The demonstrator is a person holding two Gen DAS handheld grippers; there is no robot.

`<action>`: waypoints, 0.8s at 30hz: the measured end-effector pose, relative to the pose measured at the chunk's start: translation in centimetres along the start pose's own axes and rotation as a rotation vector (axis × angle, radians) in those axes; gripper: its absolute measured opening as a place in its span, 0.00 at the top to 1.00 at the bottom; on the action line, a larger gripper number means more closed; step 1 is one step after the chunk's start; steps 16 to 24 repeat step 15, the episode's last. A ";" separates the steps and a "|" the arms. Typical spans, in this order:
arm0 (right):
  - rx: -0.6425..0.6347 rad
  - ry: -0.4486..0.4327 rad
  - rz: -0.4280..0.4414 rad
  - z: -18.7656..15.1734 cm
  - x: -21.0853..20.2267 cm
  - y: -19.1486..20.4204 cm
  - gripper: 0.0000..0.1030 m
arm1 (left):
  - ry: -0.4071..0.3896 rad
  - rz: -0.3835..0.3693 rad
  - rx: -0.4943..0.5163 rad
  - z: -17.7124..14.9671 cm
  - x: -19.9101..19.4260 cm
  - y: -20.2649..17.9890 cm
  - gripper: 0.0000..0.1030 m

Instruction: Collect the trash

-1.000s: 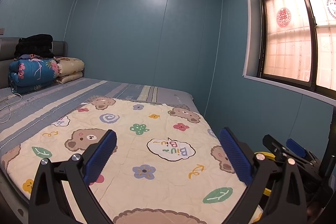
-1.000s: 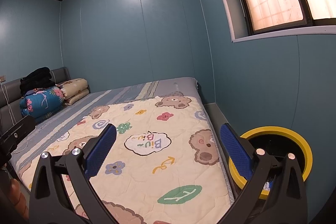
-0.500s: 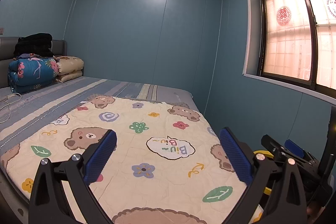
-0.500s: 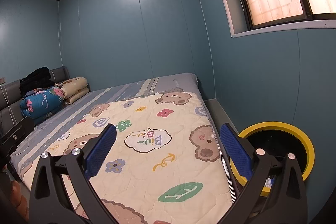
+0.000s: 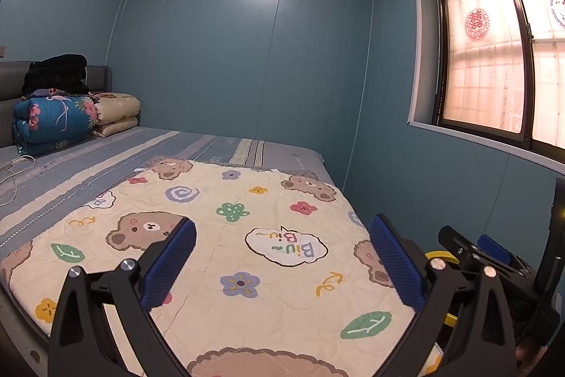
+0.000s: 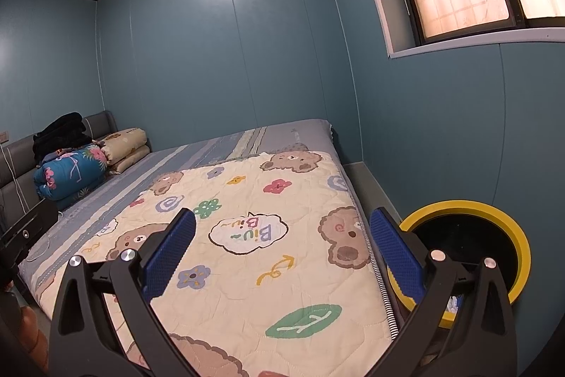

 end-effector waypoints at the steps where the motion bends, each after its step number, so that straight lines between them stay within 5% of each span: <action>1: 0.002 0.001 0.000 0.0 0.0 0.0 0.08 | -0.001 0.000 0.000 0.0 0.0 0.0 0.08; 24: 0.008 0.009 -0.001 -0.2 0.0 0.1 0.08 | 0.002 0.005 -0.002 -0.1 0.1 -0.1 0.08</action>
Point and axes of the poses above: each gripper's, at about its wrist camera, not at the fingertips, and x roughly the way its jaws point, y to its left, z to its top, the point moved 5 cm from there along x, roughly the way its jaws point, and after that the axes turned 8 degrees about -y, right-handed, at the moved point
